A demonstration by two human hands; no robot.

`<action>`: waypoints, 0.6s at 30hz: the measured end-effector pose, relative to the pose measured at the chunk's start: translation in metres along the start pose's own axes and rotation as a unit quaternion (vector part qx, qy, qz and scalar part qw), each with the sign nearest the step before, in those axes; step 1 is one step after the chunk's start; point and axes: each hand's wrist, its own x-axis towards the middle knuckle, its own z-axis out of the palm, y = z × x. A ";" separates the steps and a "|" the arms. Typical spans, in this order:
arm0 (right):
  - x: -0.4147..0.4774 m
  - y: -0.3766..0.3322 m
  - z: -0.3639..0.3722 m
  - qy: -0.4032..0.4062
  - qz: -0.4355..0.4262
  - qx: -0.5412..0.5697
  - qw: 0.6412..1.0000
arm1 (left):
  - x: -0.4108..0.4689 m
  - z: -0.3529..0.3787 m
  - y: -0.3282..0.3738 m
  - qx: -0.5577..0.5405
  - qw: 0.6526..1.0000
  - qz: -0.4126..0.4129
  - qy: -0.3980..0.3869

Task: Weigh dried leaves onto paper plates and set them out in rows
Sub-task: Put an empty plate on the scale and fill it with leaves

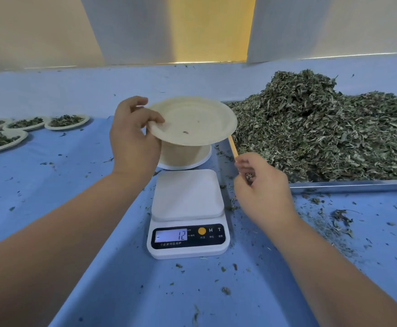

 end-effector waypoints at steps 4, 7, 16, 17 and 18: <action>0.001 -0.001 -0.003 0.026 -0.008 0.040 0.999 | -0.030 -0.019 -0.006 -0.082 0.997 0.005 0.000; -0.002 -0.004 -0.002 0.027 -0.033 0.061 0.997 | -0.054 -0.031 -0.014 -0.110 0.994 0.005 -0.017; -0.012 -0.013 0.007 0.001 -0.083 0.041 0.996 | -0.078 -0.039 -0.032 -0.088 0.989 -0.094 -0.066; -0.012 -0.012 0.007 0.001 -0.081 0.041 0.996 | -0.078 -0.039 -0.032 -0.097 0.985 -0.116 -0.078; -0.011 -0.011 0.007 0.003 -0.080 0.044 0.996 | -0.078 -0.040 -0.032 -0.114 0.980 -0.138 -0.093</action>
